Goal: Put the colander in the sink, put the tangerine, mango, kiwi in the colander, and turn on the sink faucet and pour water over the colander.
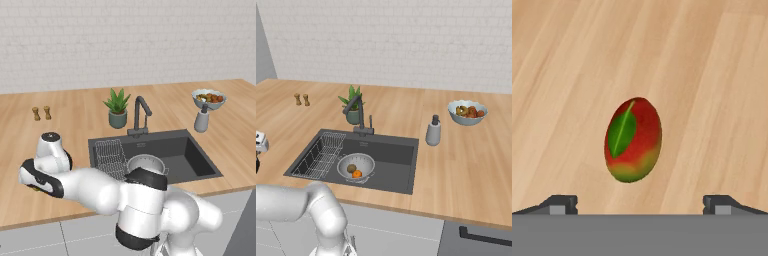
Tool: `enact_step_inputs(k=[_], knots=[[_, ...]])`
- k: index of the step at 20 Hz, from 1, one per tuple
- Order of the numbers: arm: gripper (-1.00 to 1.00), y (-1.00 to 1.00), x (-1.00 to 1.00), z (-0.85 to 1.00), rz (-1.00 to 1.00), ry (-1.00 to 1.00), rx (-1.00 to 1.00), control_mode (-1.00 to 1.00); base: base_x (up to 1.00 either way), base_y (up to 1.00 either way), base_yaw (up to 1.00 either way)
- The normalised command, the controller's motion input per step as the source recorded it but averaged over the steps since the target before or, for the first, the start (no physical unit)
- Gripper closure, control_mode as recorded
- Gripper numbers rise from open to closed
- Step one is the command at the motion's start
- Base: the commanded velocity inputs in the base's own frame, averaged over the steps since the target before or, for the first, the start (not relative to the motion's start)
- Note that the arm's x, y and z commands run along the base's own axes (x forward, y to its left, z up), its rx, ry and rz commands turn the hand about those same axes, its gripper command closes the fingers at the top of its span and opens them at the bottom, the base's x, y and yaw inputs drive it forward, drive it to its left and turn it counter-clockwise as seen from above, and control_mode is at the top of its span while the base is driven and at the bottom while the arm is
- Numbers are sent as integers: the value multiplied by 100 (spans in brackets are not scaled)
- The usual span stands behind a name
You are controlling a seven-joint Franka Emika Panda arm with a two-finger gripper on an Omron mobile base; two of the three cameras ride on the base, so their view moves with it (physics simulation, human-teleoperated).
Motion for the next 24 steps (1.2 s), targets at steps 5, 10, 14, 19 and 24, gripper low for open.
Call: enact_step_inputs(k=[5, 10, 14, 19, 24], knots=[[-100, 19, 13, -26, 0, 0, -1, -100, 0, 0, 0], [-100, 21, 16, -21, 0, 0, 0, -100, 0, 0, 0], [-100, 15, 2, -26, 0, 0, -3, -100, 0, 0, 0], [-100, 13, 2, -32, 0, -4, -6, -100, 0, 0, 0], [100, 15, 5, -19, 0, -5, -6, -100, 0, 0, 0]])
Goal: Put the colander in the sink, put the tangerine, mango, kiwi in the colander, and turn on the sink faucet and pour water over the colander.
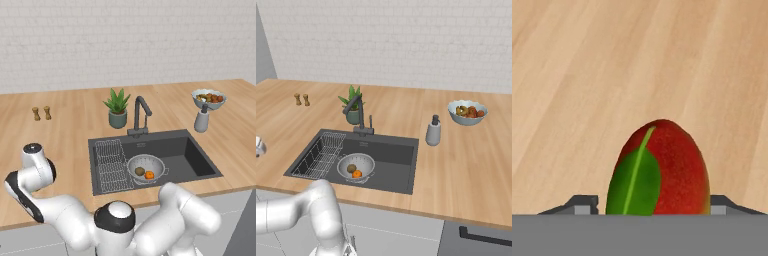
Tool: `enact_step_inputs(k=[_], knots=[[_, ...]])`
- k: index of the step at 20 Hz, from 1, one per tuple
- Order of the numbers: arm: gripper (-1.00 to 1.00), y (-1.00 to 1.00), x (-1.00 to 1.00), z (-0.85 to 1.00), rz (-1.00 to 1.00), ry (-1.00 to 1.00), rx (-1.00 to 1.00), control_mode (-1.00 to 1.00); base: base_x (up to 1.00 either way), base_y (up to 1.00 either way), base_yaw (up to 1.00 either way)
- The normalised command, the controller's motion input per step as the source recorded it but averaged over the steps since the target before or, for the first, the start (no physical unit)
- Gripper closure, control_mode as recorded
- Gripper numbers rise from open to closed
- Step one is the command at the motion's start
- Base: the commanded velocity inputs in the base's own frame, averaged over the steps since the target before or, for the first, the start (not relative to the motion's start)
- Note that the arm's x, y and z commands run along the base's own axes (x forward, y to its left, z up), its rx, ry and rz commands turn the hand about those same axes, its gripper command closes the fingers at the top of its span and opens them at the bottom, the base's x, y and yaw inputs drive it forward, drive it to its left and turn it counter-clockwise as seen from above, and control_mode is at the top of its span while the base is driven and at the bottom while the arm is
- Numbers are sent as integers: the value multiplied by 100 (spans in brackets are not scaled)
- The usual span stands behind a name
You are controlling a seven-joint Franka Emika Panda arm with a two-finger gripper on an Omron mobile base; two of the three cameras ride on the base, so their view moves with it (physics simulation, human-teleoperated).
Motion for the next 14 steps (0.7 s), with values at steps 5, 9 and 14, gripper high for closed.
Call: enact_step_inputs(k=[5, 9, 14], knots=[[100, -12, -1, 2, -2, -14, -5, -100, 0, 0, 0], [100, -74, -5, 48, -17, -19, -2, -100, 0, 0, 0], [100, -100, 0, 69, -26, -16, 0, -100, 0, 0, 0]])
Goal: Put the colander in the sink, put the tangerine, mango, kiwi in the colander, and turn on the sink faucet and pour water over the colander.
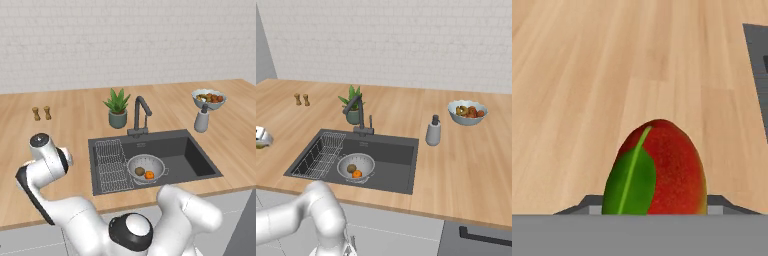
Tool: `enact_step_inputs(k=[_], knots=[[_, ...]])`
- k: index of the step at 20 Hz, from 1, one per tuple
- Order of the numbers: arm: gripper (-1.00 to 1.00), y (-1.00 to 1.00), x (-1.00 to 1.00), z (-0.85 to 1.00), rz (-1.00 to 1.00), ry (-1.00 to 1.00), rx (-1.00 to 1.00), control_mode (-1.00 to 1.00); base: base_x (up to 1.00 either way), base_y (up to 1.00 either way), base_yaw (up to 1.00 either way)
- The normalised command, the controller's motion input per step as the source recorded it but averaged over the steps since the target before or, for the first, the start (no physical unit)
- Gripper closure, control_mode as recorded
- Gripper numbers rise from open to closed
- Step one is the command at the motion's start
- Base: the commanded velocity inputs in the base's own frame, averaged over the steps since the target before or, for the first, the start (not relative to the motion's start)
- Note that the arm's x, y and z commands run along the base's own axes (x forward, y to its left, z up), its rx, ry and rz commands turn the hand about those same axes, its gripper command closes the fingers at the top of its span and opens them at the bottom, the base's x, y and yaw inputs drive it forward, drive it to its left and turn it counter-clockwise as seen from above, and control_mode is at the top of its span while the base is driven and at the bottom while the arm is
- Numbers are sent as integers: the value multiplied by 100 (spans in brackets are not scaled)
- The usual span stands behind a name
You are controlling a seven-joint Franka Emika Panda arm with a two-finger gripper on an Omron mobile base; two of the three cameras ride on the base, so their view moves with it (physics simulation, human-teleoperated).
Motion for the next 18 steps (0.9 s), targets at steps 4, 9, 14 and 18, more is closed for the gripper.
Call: enact_step_inputs(k=[4, 9, 14, 18], knots=[[100, -100, 0, 79, -24, -17, 0, -100, 0, 0, 0], [100, -100, -13, 96, -21, -16, 1, -100, 0, 0, 0], [100, -100, -20, 100, -18, -6, 11, -100, 0, 0, 0], [100, -100, -39, 100, -13, -2, 21, -100, 0, 0, 0]])
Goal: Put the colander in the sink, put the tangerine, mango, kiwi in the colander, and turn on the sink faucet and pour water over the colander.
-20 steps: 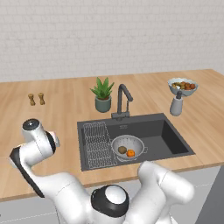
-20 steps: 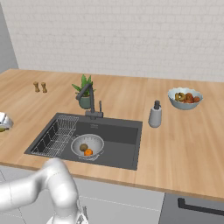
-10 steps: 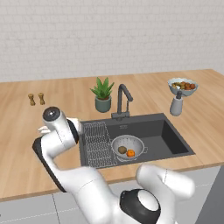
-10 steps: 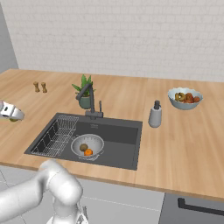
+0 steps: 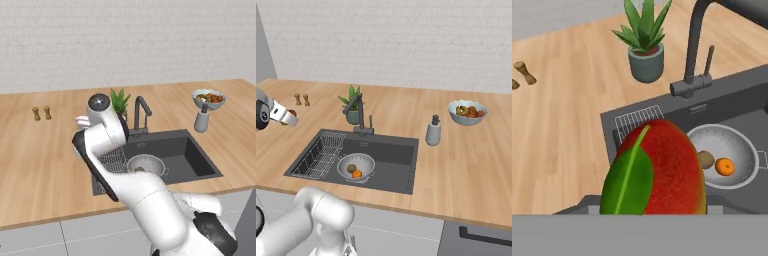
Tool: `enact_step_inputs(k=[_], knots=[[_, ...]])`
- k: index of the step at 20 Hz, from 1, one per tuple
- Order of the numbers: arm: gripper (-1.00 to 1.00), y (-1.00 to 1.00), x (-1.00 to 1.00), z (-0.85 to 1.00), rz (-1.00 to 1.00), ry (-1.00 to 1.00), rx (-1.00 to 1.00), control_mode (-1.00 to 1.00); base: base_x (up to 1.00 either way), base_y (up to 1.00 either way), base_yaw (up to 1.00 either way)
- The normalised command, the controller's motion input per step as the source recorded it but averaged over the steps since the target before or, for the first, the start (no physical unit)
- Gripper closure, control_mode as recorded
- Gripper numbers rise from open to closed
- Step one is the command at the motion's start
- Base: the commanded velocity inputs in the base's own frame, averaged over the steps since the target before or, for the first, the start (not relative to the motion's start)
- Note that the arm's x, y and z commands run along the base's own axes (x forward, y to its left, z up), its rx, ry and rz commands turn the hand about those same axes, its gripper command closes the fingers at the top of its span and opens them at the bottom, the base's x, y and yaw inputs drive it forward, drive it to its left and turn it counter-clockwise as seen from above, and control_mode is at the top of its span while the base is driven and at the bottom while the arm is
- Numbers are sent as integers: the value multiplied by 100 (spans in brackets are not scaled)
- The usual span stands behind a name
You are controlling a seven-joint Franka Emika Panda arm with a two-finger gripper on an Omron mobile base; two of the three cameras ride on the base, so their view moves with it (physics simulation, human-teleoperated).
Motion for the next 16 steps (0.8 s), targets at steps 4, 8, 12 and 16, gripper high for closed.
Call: enact_step_inputs(k=[4, 8, 12, 16], knots=[[100, -100, -57, 100, -8, -11, 20, -100, 0, 0, 0], [100, -100, -56, 100, -2, -22, 15, -100, 0, 0, 0], [100, -100, -46, 84, 0, -19, 15, -100, 0, 0, 0], [100, -100, -22, 61, 0, -10, 17, -100, 0, 0, 0]])
